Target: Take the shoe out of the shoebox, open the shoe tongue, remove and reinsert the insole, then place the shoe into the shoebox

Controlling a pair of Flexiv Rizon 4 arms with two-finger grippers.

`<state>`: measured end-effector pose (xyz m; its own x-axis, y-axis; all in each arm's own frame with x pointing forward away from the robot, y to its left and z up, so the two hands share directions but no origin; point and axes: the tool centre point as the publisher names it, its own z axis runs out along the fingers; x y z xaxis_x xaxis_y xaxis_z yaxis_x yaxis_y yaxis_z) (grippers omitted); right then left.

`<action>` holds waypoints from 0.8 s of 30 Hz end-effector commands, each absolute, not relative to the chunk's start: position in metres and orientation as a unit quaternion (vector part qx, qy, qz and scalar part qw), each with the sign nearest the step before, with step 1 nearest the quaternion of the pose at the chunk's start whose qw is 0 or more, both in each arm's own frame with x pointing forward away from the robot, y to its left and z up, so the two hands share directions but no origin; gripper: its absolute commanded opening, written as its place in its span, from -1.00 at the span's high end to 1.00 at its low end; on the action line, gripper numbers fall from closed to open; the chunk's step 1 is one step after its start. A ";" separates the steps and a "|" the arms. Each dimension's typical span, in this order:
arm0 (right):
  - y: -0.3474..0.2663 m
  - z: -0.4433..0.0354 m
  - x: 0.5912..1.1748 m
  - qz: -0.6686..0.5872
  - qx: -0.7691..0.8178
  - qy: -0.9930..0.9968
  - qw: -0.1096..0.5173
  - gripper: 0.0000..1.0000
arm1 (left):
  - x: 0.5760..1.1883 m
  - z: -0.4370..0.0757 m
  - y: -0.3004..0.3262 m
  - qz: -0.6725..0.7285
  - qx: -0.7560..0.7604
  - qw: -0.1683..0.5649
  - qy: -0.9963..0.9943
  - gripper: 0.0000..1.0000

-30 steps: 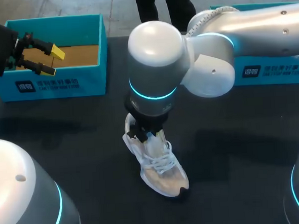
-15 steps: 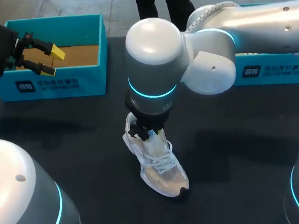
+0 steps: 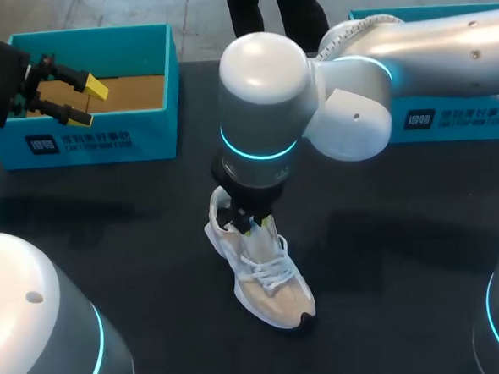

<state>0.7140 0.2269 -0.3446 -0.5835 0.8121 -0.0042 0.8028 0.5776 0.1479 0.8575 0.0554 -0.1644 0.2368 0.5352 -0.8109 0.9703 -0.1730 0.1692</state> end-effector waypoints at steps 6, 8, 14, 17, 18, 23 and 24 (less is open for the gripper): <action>0.234 -0.361 0.719 0.063 0.452 0.889 0.017 0.59 | 0.857 -0.164 0.055 -0.305 0.702 0.355 0.537 -1.00; 0.235 -0.361 0.717 0.062 0.452 0.890 0.016 0.59 | 0.857 -0.164 0.055 -0.305 0.702 0.355 0.537 -1.00; 0.230 -0.335 0.713 0.062 0.453 0.888 0.045 0.58 | 0.857 -0.164 0.055 -0.305 0.702 0.355 0.537 -1.00; 0.231 -0.324 0.712 0.061 0.449 0.890 0.055 0.55 | 0.857 -0.164 0.055 -0.305 0.702 0.355 0.537 -1.00; 0.231 -0.320 0.712 0.063 0.446 0.891 0.060 0.55 | 0.857 -0.164 0.055 -0.305 0.702 0.355 0.537 -1.00; 0.233 -0.304 0.715 0.073 0.426 0.899 0.072 0.50 | 0.857 -0.164 0.055 -0.305 0.702 0.355 0.537 -1.00; 0.233 -0.301 0.716 0.072 0.422 0.901 0.074 0.51 | 0.857 -0.164 0.055 -0.305 0.702 0.355 0.537 -1.00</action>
